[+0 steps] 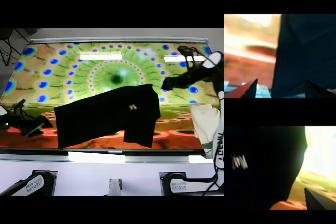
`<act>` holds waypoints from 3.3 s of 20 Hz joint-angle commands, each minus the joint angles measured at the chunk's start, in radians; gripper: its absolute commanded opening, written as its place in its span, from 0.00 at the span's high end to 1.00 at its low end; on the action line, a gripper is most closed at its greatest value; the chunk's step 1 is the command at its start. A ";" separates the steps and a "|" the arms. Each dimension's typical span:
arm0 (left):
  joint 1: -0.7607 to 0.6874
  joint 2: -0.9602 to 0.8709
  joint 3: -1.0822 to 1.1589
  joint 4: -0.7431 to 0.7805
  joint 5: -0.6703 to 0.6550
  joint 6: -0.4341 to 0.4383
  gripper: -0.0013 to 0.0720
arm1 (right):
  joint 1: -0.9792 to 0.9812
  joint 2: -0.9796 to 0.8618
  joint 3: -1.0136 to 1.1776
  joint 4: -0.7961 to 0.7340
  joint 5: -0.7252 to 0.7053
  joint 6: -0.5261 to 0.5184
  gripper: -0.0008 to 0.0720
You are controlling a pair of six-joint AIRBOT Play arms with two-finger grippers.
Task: Fold the shirts.
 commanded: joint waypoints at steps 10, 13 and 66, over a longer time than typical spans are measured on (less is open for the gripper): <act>-0.086 -0.027 -0.270 -0.181 0.127 0.047 0.02 | -0.153 0.004 -0.050 -0.006 0.216 -0.127 0.28; -0.157 -0.054 -0.270 -0.181 0.176 0.010 0.04 | -0.153 0.000 -0.059 -0.006 0.207 -0.126 0.28; -0.186 0.245 1.165 -0.111 -0.048 -0.060 0.94 | 0.009 0.752 0.213 -0.263 -0.064 -0.236 0.96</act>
